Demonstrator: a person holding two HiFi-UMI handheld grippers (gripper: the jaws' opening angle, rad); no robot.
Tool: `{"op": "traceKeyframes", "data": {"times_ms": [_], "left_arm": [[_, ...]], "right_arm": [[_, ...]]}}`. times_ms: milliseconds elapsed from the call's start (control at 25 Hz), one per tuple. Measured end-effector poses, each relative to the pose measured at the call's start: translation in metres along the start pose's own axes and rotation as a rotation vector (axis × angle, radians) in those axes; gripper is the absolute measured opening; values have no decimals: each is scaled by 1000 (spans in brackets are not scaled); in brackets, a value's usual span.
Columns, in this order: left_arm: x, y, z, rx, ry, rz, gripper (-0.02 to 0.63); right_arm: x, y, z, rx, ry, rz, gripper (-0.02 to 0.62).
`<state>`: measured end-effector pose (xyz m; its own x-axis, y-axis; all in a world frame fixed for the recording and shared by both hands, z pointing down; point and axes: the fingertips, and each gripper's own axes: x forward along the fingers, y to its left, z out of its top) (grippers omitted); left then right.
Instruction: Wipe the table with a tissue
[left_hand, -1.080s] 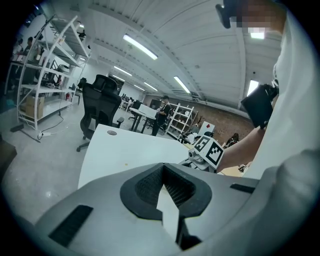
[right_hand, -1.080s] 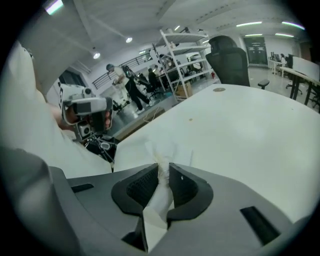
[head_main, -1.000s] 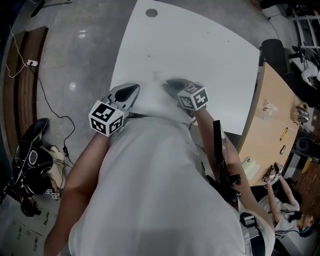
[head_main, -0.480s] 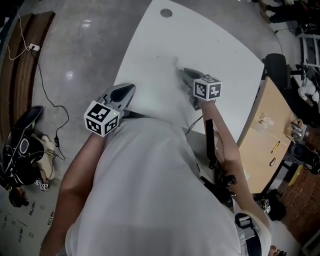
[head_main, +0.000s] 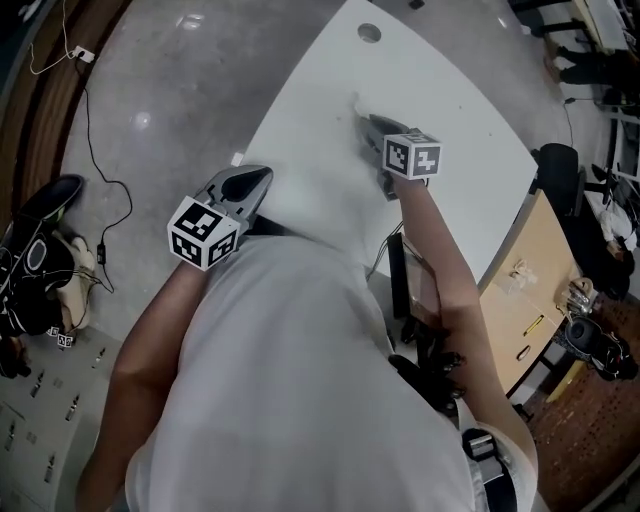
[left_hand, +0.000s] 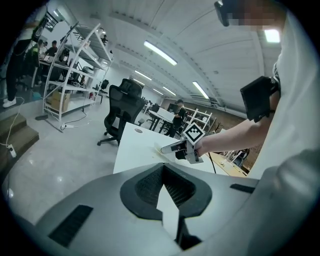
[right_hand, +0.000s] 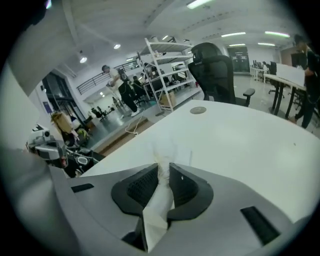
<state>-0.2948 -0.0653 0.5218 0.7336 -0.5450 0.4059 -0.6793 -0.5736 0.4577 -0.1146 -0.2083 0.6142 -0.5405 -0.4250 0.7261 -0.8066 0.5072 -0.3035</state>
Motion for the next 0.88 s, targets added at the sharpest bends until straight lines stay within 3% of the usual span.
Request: {"op": "traceKeyframes", "data": {"times_ms": [120, 240, 440, 880], "left_arm": [[-4, 4, -1, -8, -3, 20, 6], [-8, 12, -2, -18, -5, 37, 5], [-7, 10, -2, -21, -8, 40, 6], [-2, 8, -7, -17, 5, 23, 5]], "right_arm": [[8, -8, 13, -77, 8, -53, 71], [15, -16, 27, -86, 0, -100, 71], [23, -21, 18, -180, 68, -140, 71], [34, 32, -5, -332, 121, 45, 69]]}}
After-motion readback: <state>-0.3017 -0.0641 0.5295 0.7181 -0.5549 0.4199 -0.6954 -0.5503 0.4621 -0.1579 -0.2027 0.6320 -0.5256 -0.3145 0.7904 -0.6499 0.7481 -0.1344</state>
